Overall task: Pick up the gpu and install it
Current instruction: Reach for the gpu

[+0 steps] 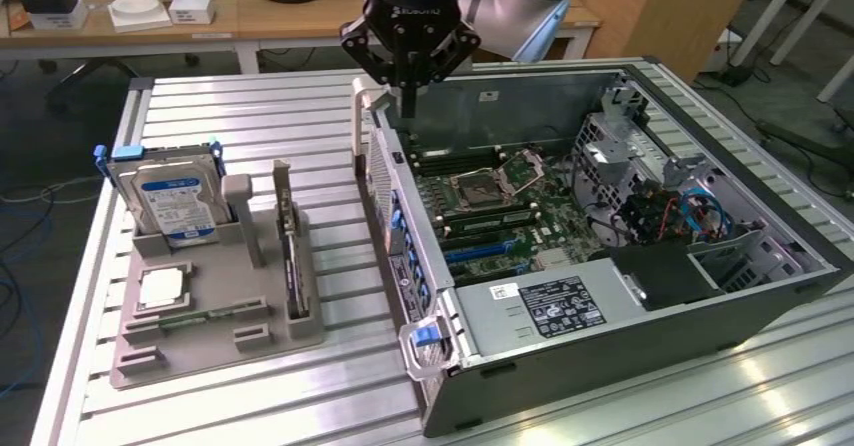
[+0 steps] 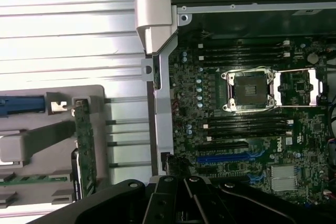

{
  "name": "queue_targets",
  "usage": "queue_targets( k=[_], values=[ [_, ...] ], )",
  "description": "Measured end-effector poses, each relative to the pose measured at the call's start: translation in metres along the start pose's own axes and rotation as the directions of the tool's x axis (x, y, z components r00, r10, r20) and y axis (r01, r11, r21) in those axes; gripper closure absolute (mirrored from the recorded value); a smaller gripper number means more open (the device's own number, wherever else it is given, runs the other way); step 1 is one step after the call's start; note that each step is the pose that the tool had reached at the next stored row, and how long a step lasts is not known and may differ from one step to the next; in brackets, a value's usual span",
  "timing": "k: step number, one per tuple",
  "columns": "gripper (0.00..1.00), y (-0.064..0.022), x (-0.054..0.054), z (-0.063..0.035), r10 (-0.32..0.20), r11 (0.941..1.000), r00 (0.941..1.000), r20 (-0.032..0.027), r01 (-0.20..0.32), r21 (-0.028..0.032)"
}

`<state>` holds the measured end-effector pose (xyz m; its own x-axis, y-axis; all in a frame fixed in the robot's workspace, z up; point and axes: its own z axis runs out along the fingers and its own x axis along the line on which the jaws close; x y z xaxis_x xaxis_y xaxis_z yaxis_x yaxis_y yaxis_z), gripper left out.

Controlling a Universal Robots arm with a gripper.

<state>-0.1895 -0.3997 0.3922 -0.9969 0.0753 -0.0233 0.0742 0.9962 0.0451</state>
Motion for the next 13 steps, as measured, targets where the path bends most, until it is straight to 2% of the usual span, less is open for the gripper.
queue_targets(
  k=[13],
  values=[
    [0.90,-0.0013,0.011,-0.0001,0.000,1.0000,1.0000,0.0000,0.000,0.0000]
  ],
)
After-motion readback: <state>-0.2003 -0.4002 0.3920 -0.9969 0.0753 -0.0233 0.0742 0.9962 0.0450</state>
